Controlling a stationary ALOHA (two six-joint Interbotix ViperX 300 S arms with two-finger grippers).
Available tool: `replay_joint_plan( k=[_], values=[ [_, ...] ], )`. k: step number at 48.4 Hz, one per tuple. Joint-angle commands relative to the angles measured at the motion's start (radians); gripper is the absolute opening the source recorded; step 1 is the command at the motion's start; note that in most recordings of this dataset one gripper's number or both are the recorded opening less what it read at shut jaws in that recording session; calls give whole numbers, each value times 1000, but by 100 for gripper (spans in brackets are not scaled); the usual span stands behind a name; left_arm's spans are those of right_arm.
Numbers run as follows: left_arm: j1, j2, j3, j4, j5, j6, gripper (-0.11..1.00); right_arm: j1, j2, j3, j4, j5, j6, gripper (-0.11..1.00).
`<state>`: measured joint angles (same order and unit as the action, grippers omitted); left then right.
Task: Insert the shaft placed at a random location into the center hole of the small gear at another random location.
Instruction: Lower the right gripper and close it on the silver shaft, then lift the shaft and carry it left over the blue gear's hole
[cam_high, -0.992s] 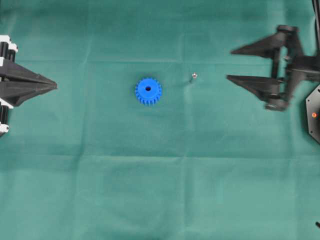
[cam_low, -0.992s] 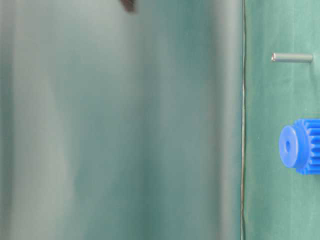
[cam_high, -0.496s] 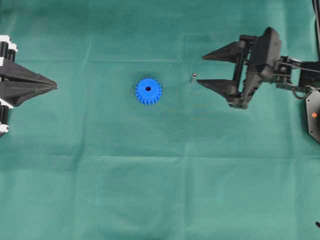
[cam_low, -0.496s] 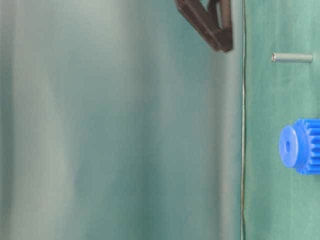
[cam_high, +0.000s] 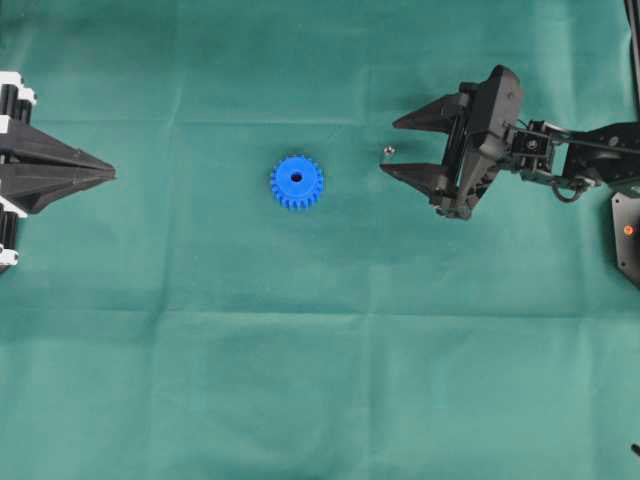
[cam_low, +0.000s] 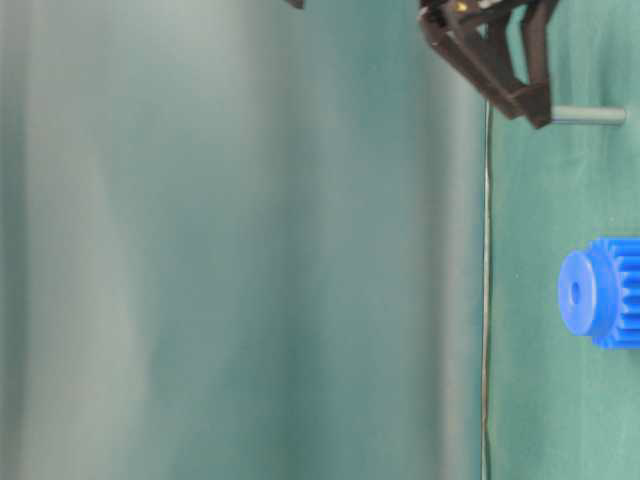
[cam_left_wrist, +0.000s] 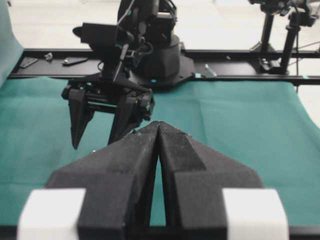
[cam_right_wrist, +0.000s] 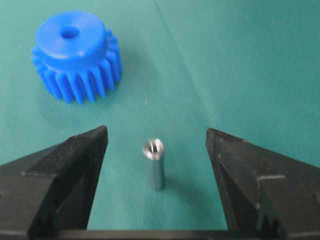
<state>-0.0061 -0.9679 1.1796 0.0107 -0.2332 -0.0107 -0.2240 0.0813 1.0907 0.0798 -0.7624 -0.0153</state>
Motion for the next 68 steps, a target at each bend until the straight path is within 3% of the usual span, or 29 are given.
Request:
replay_joint_plan(
  k=[1,14,17,25,28,44,59,68],
  values=[
    [-3,5,-25,3,-3,-2,0,-3,11,-20,9,-25,-8,81],
    [2,5,-25,3,6,0,0,-3,29,-31,9,-18,-6,77],
    [3,3,-25,3,8,0,0,-2,34,-34,11,-11,-5,68],
    [3,5,-25,3,8,0,0,5,48,-43,6,-2,-3,24],
    [5,3,-25,3,9,0,0,6,48,-44,3,-3,-3,13],
    [5,3,-25,3,15,-2,0,9,14,-44,3,17,5,13],
    [5,5,-25,3,14,-2,0,9,-172,-63,3,202,-5,13],
    [5,5,-25,3,14,-2,0,11,-216,-72,2,265,-8,13]
  ],
)
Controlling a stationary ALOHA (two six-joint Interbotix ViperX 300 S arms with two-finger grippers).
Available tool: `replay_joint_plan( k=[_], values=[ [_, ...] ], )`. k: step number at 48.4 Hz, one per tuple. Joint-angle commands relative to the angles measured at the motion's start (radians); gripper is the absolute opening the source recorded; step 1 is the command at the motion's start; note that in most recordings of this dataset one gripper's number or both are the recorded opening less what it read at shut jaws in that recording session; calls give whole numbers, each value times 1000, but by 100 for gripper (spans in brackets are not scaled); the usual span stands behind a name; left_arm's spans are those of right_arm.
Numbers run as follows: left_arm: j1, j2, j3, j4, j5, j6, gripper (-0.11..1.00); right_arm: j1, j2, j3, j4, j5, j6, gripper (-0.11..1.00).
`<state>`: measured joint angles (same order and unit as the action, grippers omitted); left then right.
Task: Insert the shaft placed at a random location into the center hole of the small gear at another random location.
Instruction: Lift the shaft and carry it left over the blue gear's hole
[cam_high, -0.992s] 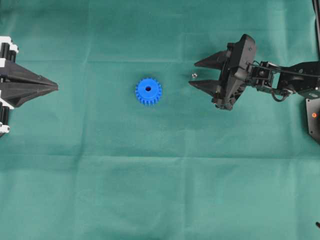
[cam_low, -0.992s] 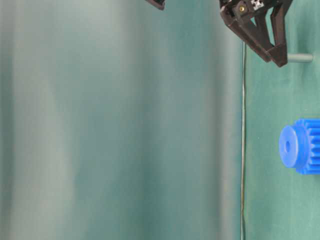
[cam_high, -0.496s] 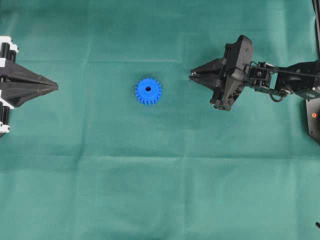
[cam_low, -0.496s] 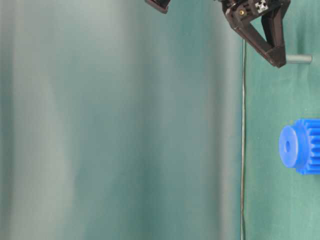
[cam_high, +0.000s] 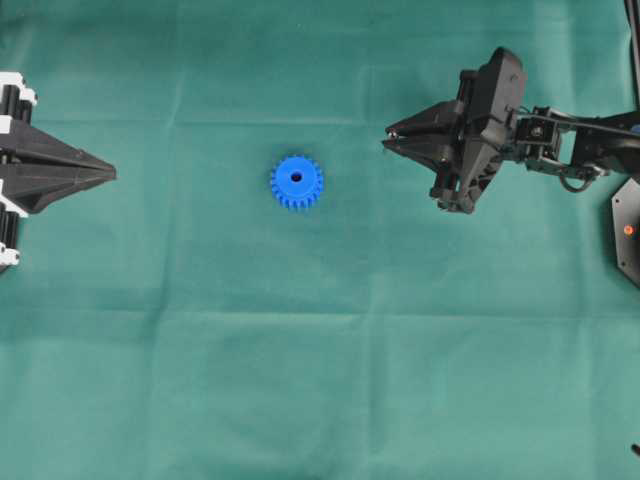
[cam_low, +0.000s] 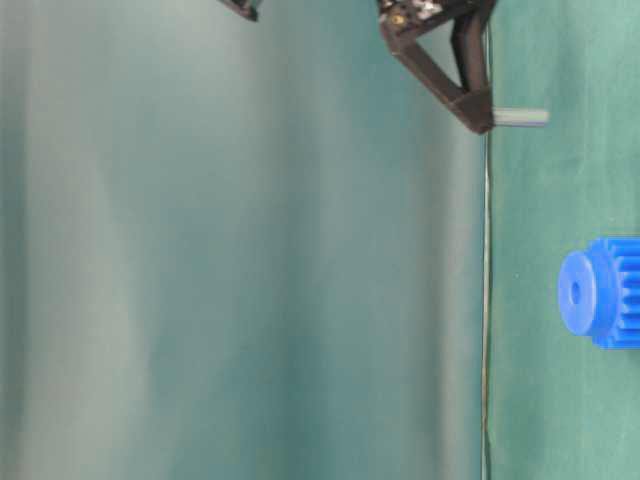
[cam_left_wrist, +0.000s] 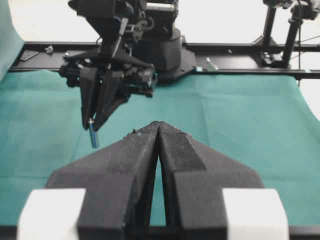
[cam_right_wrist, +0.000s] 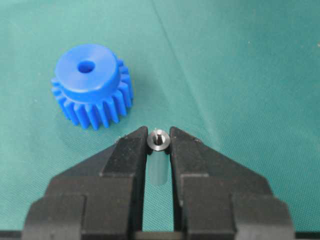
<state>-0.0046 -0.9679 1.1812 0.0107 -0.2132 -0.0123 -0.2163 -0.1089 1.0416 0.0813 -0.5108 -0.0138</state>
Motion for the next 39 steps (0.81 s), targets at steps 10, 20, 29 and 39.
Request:
replay_joint_plan(
  k=[10,20,29,39],
  values=[
    [3,6,-26,3,-5,0,0,3,-26,-25,0,14,-9,13],
    [3,6,-26,3,-6,-2,0,11,-21,-29,0,14,-9,13],
    [3,9,-26,3,-6,0,0,29,9,-71,0,14,-8,13],
    [3,11,-26,3,-8,-2,0,54,80,-167,0,23,-9,13]
  ],
)
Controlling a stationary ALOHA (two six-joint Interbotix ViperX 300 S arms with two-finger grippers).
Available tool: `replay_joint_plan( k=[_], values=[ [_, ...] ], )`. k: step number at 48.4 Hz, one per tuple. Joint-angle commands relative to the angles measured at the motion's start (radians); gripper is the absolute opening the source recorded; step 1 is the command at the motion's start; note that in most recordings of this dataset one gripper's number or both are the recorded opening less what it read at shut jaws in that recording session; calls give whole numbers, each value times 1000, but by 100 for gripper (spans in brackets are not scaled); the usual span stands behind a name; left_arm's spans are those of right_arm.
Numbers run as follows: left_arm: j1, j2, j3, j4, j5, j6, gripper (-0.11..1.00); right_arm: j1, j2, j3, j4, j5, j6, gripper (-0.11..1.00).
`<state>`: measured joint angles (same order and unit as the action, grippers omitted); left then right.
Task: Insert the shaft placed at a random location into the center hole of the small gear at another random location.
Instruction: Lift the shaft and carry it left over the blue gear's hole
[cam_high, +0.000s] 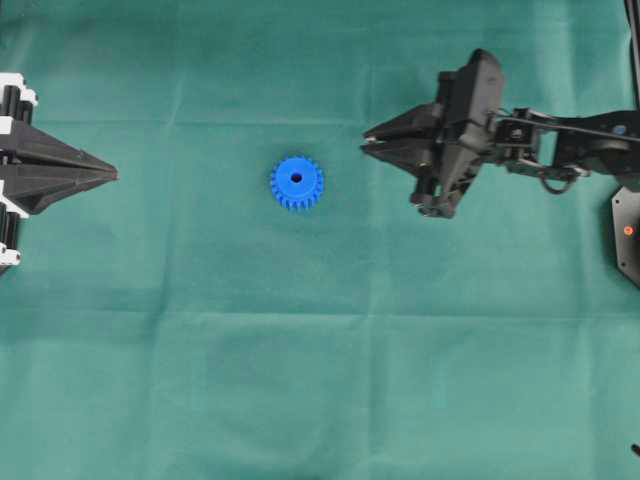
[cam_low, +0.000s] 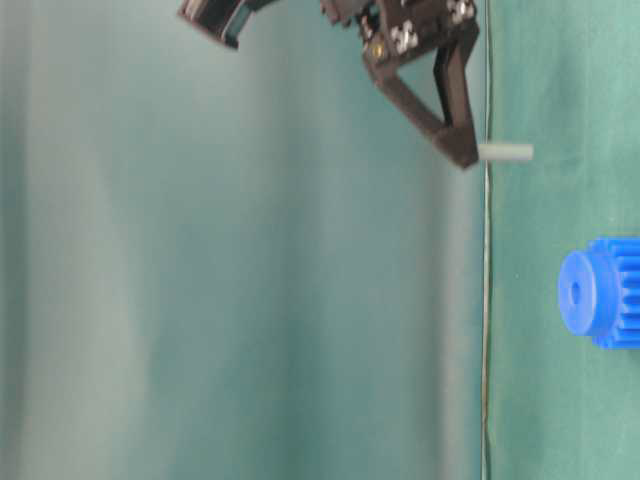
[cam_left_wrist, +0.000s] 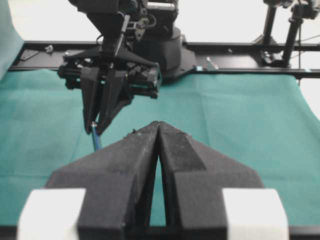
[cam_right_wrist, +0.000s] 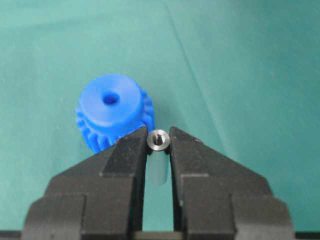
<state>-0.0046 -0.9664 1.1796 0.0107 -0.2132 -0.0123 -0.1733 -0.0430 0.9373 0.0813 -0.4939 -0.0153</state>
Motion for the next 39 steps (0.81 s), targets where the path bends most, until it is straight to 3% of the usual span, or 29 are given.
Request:
replay_joint_plan(
  k=[1,19,39],
  values=[
    [3,9,-25,3,-8,-2,0,14,21,-72,0,9,-8,13],
    [3,9,-25,3,-8,-2,0,44,118,-222,-2,57,-11,13],
    [3,9,-25,3,-6,0,0,52,158,-272,-2,63,-11,13]
  ],
)
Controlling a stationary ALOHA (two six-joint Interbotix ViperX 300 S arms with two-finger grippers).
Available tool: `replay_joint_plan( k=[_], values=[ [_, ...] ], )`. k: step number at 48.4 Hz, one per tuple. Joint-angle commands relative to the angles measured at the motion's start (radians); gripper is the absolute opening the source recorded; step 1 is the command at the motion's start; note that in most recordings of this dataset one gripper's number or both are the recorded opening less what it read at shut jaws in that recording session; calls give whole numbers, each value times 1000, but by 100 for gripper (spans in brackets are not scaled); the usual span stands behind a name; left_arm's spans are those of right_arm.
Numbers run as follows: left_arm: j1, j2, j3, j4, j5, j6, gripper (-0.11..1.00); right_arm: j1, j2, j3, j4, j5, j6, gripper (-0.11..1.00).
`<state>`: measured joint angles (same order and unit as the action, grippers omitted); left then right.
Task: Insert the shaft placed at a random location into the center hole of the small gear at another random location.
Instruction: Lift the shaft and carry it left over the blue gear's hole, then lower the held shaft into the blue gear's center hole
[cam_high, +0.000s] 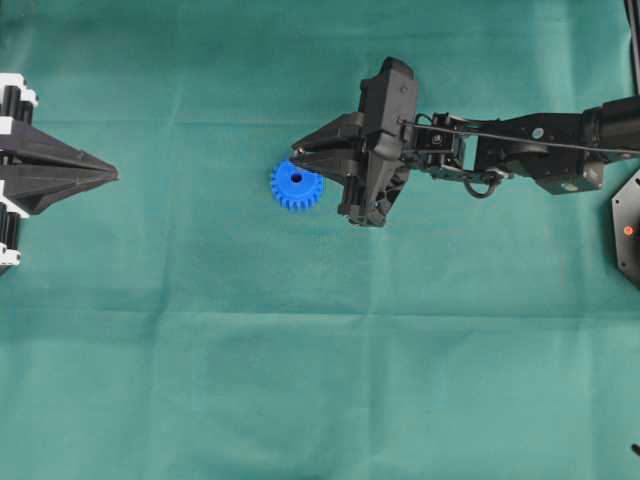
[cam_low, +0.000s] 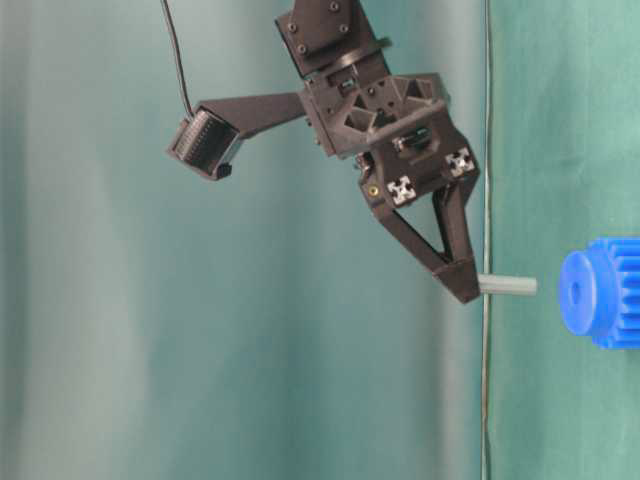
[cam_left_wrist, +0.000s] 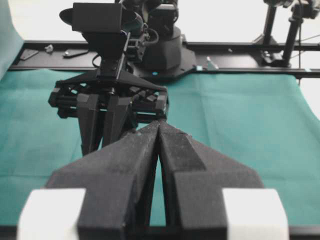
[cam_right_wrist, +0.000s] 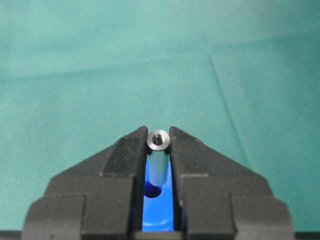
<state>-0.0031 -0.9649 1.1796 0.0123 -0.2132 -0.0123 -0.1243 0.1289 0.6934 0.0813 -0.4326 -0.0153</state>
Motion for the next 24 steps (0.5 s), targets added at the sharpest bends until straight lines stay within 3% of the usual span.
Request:
replay_joint_plan(
  k=[1,24],
  values=[
    [2,6,-23,2,-5,-2,0,3,-12,-28,-2,2,-11,13],
    [2,6,-23,2,-6,0,0,14,29,-48,0,0,-6,13]
  ],
)
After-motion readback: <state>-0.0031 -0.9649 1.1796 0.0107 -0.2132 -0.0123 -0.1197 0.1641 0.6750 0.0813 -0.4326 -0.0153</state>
